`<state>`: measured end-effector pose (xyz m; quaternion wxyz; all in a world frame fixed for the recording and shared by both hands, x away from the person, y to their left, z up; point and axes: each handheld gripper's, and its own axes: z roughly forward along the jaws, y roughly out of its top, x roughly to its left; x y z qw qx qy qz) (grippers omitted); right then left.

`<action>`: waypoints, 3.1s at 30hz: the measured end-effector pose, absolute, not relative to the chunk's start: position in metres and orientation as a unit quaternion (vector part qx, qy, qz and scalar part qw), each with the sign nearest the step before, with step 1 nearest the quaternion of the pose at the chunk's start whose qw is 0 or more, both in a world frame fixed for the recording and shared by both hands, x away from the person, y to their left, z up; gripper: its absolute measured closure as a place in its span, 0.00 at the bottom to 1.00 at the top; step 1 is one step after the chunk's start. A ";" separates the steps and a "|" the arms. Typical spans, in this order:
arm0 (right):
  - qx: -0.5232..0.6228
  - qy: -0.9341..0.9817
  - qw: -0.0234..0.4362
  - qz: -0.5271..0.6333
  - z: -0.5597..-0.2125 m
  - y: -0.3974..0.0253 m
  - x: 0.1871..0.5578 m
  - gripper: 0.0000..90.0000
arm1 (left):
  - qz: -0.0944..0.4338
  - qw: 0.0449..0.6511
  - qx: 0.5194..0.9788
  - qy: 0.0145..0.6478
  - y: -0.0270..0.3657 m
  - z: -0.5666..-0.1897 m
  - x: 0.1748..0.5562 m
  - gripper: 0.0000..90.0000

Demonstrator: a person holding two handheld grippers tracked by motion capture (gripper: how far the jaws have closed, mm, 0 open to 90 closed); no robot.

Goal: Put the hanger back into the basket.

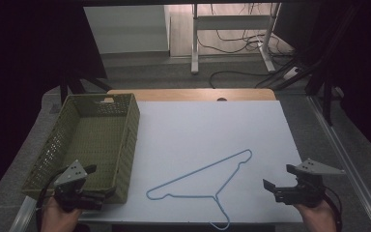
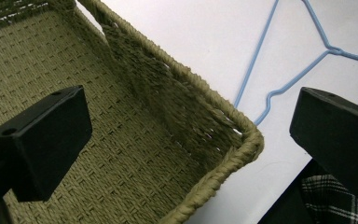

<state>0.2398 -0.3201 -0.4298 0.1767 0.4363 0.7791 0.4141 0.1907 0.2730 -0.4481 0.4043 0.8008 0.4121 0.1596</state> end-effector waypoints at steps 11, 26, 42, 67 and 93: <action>0.430 0.788 0.183 0.401 -0.434 -0.316 0.235 0.00 | 0.151 0.409 0.809 0.395 0.271 -0.448 0.191 0.00; 0.431 0.790 0.183 0.396 -0.438 -0.317 0.232 0.00 | 0.137 0.435 0.807 0.375 0.270 -0.446 0.193 0.00; 0.431 0.790 0.183 0.395 -0.438 -0.318 0.229 0.00 | 0.122 0.419 0.826 0.357 0.237 -0.426 0.199 0.00; 0.433 0.791 0.179 0.394 -0.440 -0.316 0.228 0.00 | 0.056 0.397 0.890 0.217 0.138 -0.434 0.241 0.20; 0.418 0.810 0.168 0.375 -0.448 -0.305 0.230 0.00 | -0.003 0.320 0.940 0.119 0.080 -0.515 0.273 0.86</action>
